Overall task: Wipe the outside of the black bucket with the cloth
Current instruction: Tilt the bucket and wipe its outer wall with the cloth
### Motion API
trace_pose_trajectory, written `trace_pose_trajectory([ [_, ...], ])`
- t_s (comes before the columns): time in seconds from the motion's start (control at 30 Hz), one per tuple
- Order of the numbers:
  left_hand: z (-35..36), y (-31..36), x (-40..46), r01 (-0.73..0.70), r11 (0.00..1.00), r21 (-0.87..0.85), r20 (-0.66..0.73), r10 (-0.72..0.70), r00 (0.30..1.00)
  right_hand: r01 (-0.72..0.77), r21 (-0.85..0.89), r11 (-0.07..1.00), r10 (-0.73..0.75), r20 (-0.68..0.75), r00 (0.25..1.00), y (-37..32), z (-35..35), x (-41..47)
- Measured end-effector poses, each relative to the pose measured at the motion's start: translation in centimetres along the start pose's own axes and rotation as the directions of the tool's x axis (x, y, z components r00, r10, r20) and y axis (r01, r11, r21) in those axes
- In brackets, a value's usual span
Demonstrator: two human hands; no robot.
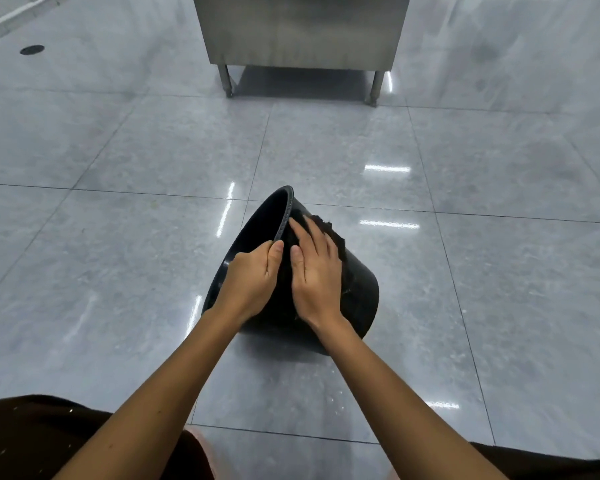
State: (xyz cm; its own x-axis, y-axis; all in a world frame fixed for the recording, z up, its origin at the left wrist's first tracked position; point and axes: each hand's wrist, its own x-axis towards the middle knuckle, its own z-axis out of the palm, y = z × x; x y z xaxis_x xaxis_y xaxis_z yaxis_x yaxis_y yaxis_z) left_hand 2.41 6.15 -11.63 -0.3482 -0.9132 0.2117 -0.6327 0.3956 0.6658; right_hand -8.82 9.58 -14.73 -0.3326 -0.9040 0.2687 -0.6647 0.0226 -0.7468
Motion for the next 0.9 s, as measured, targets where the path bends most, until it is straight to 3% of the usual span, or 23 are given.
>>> trace_pose_trajectory([
  [0.07, 0.0, 0.0, 0.2, 0.003, 1.000, 0.003, -0.003, -0.003, 1.000, -0.032, -0.074, 0.997, 0.033, 0.015, 0.999, 1.7, 0.2, -0.2],
  [0.13, -0.2, -0.2, 0.2, 0.000, 1.000, 0.006, -0.014, 0.000, 1.000, -0.174, -0.145, 0.974, 0.177, 0.006, 0.984, 4.2, 0.0, -0.7],
  [0.3, -0.6, -3.2, -2.8, -0.013, 0.991, 0.134, -0.159, 0.035, 0.987, -0.383, -0.213, 0.899, 0.378, -0.067, 0.923, 8.6, -0.5, -1.8],
  [0.37, -0.5, -4.3, -5.0, 0.005, 0.999, 0.046, -0.163, 0.002, 0.987, -0.508, -0.151, 0.848, 0.496, -0.114, 0.861, 9.4, -0.9, -1.3],
  [0.43, -0.2, -4.9, -5.8, 0.002, 0.998, -0.056, -0.143, -0.010, 0.990, -0.668, -0.085, 0.740, 0.658, -0.116, 0.744, 9.6, -1.5, -0.7],
  [0.5, 0.0, -4.5, -5.2, -0.041, 0.998, -0.037, -0.149, 0.035, 0.988, -0.740, -0.037, 0.672, 0.734, -0.103, 0.671, 9.0, -1.7, -0.6],
  [0.53, 0.0, -4.0, -4.8, -0.066, 0.998, -0.020, -0.163, 0.062, 0.985, -0.729, -0.014, 0.685, 0.723, -0.108, 0.682, 8.1, -1.6, -0.9],
  [0.6, -0.2, -3.1, -3.7, -0.080, 0.997, -0.006, -0.180, 0.077, 0.981, -0.616, 0.013, 0.788, 0.612, -0.136, 0.779, 5.7, -0.9, -1.9],
  [0.73, -0.4, -2.3, -2.7, -0.107, 0.994, -0.037, -0.174, 0.099, 0.980, -0.178, -0.139, 0.974, 0.168, -0.080, 0.983, 0.3, 1.2, -4.3],
  [0.8, -0.3, -2.3, -2.7, -0.119, 0.992, -0.041, -0.174, 0.111, 0.978, -0.036, -0.206, 0.978, 0.029, -0.036, 0.999, -0.6, 1.5, -3.5],
  [0.9, 0.1, -2.5, -3.0, -0.136, 0.990, -0.036, -0.184, 0.127, 0.975, -0.018, -0.216, 0.976, 0.014, -0.022, 1.000, -0.5, 0.7, 0.3],
])
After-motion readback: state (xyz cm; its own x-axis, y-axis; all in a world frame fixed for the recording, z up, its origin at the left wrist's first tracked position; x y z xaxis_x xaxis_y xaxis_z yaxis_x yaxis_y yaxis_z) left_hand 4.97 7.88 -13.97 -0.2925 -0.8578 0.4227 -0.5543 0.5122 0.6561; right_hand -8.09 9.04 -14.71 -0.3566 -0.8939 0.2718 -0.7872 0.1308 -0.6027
